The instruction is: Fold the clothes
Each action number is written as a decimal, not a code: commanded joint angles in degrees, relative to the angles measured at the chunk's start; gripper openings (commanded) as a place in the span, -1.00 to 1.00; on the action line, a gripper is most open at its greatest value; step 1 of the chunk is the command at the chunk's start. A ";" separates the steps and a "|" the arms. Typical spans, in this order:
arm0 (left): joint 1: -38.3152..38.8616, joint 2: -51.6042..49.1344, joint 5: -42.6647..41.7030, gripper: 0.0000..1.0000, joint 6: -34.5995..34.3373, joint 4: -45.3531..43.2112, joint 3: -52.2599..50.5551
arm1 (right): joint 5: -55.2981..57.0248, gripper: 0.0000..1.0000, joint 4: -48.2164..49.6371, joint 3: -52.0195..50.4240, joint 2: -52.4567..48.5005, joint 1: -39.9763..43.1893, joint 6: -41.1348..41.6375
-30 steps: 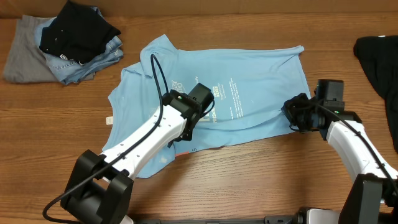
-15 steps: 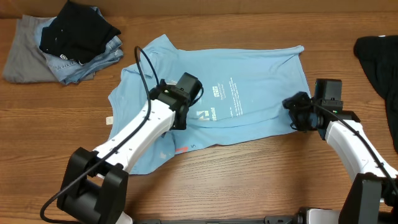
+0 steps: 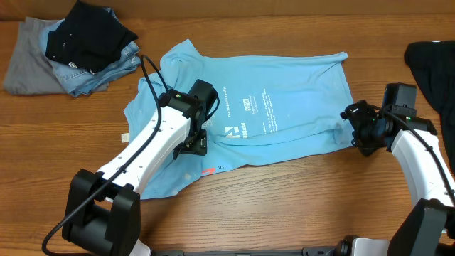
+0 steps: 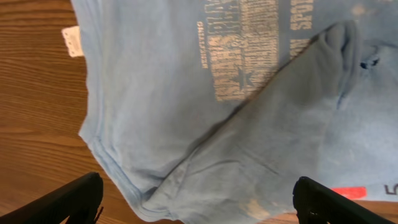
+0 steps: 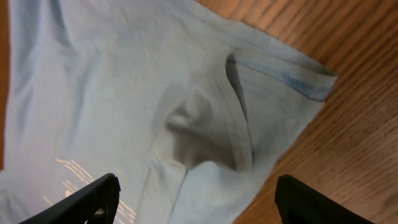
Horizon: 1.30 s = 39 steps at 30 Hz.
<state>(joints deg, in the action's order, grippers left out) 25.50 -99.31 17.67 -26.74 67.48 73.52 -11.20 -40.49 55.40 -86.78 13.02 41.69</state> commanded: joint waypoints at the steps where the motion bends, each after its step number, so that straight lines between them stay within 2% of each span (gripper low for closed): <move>1: 0.04 -0.33 -3.65 1.00 0.83 -0.52 1.20 | -0.42 0.68 -0.59 0.04 -1.66 -0.59 -2.45; 3: 0.04 -0.33 -4.74 1.00 0.85 -0.81 1.20 | -0.42 0.66 -0.59 0.04 -3.17 -1.38 -2.80; 4: 0.02 -0.33 -5.22 1.00 0.87 -0.79 1.20 | -0.46 0.56 -0.59 0.04 -4.57 -2.19 -2.75; 14: 0.02 -0.33 -5.22 1.00 1.05 -0.50 1.18 | -0.39 0.40 -0.07 0.04 -8.94 -2.95 -2.73; 22: 0.02 -0.33 -5.22 1.00 1.05 -0.39 1.18 | -0.39 0.08 3.39 0.04 -10.71 -2.95 -2.73; 27: 0.02 -0.33 -5.22 1.00 1.05 -0.42 1.18 | 0.48 -0.20 4.57 0.04 -12.15 -2.95 -2.75; 29: 0.02 -0.33 -5.22 1.00 1.05 -0.42 1.18 | 1.88 -0.43 5.57 0.04 -12.31 -2.95 -2.75; 33: 0.02 -0.33 -5.18 1.00 1.07 -0.46 1.18 | 2.16 -0.74 7.69 1.36 -12.28 -2.73 -2.97; 36: 0.02 -0.33 -5.09 1.00 1.07 -0.46 1.18 | 2.19 -0.78 7.67 4.48 -12.28 -2.73 -5.25; 39: 0.02 -0.33 -5.09 1.00 1.07 -0.50 1.18 | 2.58 -0.72 7.58 9.16 -12.28 -2.73 -10.78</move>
<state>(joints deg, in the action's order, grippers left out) 25.50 -99.31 12.60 -26.74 66.89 73.56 -9.78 -33.65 58.83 -99.00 10.09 36.67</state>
